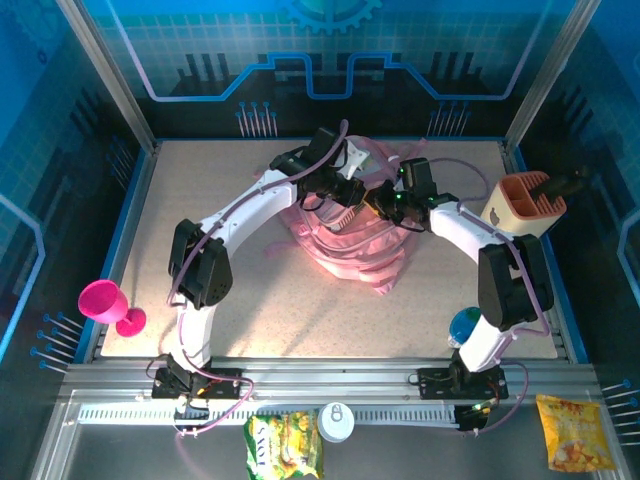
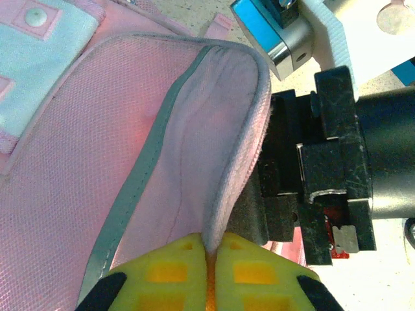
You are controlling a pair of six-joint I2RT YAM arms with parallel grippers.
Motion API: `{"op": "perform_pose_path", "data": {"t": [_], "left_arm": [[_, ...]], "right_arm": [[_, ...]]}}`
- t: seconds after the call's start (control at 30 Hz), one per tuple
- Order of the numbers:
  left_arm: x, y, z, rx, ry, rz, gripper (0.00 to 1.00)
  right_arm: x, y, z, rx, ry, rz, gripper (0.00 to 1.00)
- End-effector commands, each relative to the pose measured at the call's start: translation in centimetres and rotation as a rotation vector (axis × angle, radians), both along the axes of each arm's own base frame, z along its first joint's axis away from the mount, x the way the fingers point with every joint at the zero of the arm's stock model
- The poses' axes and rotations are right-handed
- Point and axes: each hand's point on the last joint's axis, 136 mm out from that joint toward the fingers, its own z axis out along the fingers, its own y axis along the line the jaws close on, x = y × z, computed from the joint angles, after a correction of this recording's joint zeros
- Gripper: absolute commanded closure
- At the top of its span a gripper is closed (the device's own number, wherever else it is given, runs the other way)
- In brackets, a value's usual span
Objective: Pack the student bag
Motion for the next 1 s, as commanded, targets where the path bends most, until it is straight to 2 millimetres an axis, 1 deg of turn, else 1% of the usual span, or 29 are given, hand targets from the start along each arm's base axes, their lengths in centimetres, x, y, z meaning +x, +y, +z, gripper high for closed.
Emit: {"op": "perform_pose_path", "data": {"t": [0.0,0.1,0.2,0.23,0.3,0.37,0.4,0.47,0.53,0.6,0.7,0.77,0.87,0.97], "left_arm": [[-0.6,-0.3,4.1,-0.089,-0.054,-0.003,0.91],[-0.7,0.0,4.0,-0.096,-0.047,0.01,0.89],[-0.8,0.3,4.0,-0.104,-0.04,0.017,0.88],[-0.9,0.3,3.9,-0.106,-0.034,0.017,0.87],[-1.2,0.4,4.0,-0.115,-0.021,0.015,0.8],[-1.5,0.7,3.9,-0.127,-0.001,0.017,0.67],[-1.6,0.9,4.0,-0.135,0.007,0.021,0.63],[-1.6,1.6,4.0,-0.158,0.028,0.044,0.55],[-1.6,2.5,3.7,-0.176,0.049,0.078,0.48],[-1.4,3.9,3.0,-0.185,0.077,0.135,0.46],[-0.7,6.3,1.4,-0.185,0.134,0.244,0.44],[-0.2,8.2,0.1,-0.17,0.174,0.332,0.43],[0.4,11.1,-2.4,-0.142,0.247,0.475,0.43],[0.8,12.9,-4.2,-0.151,0.311,0.562,0.43]], "right_arm": [[-0.6,0.7,1.3,0.037,-0.036,0.053,0.75],[-2.1,-0.7,2.0,0.027,-0.06,0.038,0.69],[-4.0,-1.4,2.7,-0.012,-0.073,0.057,0.64],[-4.7,-1.7,2.6,-0.029,-0.069,0.06,0.62],[-5.8,-2.4,2.6,-0.062,-0.07,0.053,0.59],[-6.7,-3.7,2.7,-0.109,-0.074,0.027,0.56],[-7.0,-4.3,2.6,-0.136,-0.071,0.009,0.54],[-7.8,-5.9,2.7,-0.201,-0.081,-0.03,0.5],[-8.4,-6.6,3.0,-0.234,-0.096,-0.046,0.46],[-8.7,-6.7,3.3,-0.241,-0.106,-0.04,0.43],[-8.7,-6.0,3.8,-0.231,-0.117,-0.009,0.42],[-8.4,-5.1,4.5,-0.228,-0.143,0.023,0.41],[-7.9,-3.5,6.2,-0.241,-0.199,0.075,0.41],[-7.2,-1.7,7.5,-0.257,-0.244,0.116,0.4]]}}
